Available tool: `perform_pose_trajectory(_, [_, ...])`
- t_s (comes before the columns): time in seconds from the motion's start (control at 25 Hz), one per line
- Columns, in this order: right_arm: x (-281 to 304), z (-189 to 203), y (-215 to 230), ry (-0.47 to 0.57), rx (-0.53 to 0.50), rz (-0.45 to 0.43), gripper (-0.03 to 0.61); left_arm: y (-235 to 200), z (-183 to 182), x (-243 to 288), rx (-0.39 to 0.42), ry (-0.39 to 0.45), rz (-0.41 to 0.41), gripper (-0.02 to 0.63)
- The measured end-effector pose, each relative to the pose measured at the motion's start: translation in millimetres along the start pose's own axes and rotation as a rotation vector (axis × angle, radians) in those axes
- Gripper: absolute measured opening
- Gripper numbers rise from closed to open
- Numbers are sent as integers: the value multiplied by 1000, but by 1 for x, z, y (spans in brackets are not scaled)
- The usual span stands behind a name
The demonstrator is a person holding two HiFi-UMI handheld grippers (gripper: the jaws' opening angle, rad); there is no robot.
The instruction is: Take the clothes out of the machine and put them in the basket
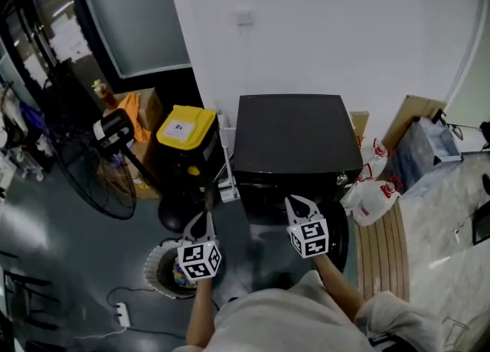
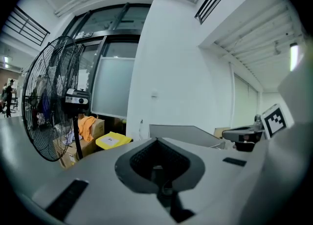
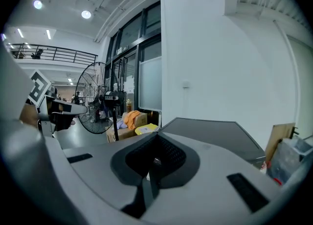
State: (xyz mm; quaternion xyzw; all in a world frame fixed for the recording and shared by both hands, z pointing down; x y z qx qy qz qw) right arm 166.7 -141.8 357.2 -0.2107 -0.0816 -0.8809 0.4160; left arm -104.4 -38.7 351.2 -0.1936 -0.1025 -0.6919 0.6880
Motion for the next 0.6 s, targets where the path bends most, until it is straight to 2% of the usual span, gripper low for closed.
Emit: perform_pose_trajectory(0.6, [5, -9, -7, 12, -16, -31, 21, 1, -1, -3, 4, 8, -19, 18])
Point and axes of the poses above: the fingertips, and each gripper's own axes: x forward along the fingers, y to its right, z out of its underside, the point moved 7 cm from there along -x, backward along the fingers, and after that the axes turned 11 degrees about -y, right-handed, at the moved point
